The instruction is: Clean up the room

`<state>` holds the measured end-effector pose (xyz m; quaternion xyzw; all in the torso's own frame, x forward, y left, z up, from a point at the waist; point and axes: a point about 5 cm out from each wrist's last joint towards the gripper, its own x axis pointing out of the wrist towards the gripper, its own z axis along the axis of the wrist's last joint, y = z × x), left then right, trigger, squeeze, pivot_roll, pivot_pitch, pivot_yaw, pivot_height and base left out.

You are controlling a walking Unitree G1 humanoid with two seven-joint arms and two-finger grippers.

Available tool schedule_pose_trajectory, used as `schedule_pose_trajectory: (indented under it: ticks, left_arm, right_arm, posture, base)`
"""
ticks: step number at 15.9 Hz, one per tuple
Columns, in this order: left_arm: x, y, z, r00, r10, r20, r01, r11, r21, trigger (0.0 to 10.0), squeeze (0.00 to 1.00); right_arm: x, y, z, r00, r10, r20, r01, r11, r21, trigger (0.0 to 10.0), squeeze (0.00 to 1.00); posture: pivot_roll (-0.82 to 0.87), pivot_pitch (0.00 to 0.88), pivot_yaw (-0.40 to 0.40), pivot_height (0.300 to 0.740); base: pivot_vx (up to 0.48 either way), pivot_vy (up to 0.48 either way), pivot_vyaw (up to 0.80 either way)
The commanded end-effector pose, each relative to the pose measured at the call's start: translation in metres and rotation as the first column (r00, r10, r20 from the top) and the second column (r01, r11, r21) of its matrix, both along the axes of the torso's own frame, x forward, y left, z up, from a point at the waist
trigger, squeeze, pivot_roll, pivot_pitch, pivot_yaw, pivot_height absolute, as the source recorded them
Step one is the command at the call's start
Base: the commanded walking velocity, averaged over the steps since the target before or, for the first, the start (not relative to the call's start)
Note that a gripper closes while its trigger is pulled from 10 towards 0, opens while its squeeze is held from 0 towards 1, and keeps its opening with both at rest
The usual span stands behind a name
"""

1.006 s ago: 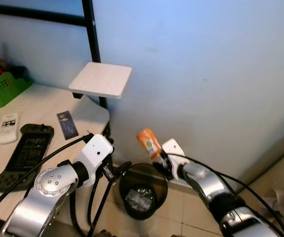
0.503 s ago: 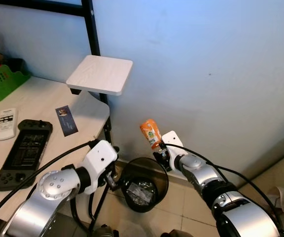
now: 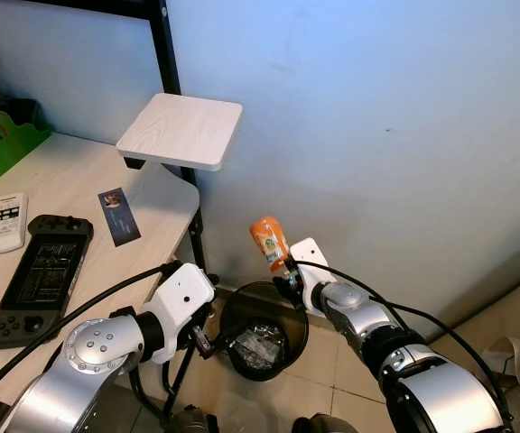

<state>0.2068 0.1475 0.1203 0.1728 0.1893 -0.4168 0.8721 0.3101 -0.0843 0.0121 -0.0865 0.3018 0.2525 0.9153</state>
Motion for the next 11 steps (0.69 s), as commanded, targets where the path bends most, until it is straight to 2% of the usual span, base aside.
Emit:
schedule_pose_trajectory:
  ticks: [1, 2, 3, 11]
  left_arm:
    - [-0.0031, -0.0024, 0.0000, 1.000, -0.011, -0.007, 0.011, 1.000, -0.004, 10.0, 0.00]
    - [-0.0032, -0.0024, -0.0001, 1.000, -0.011, -0.007, 0.011, 1.000, -0.005, 10.0, 0.00]
    - [-0.0034, -0.0023, 0.0000, 1.000, -0.011, -0.006, 0.011, 1.000, -0.004, 10.0, 0.00]
    - [-0.0012, -0.0033, 0.0013, 1.000, -0.014, -0.006, 0.014, 1.000, -0.002, 10.0, 0.00]
  right_arm:
    - [0.0034, -0.0011, 0.0032, 1.000, -0.008, 0.008, 0.008, 1.000, 0.004, 10.0, 0.07]
    - [0.0031, -0.0011, 0.0029, 1.000, -0.010, 0.004, 0.010, 1.000, 0.010, 10.0, 0.96]
    - [0.0025, -0.0007, 0.0023, 1.000, -0.008, -0.001, 0.008, 1.000, 0.013, 10.0, 1.00]
    - [-0.0049, 0.0022, -0.0047, 0.999, 0.009, -0.049, -0.007, 0.999, 0.044, 10.0, 1.00]
  posture:
    - [0.10, 0.125, -0.026, 0.740]
    - [0.10, 0.124, -0.025, 0.740]
    - [0.10, 0.121, -0.023, 0.740]
    - [0.10, 0.121, -0.014, 0.740]
  base:
    - [0.000, 0.000, 0.00]
    - [0.000, 0.000, 0.00]
    - [0.000, 0.000, 0.00]
    - [0.000, 0.000, 0.00]
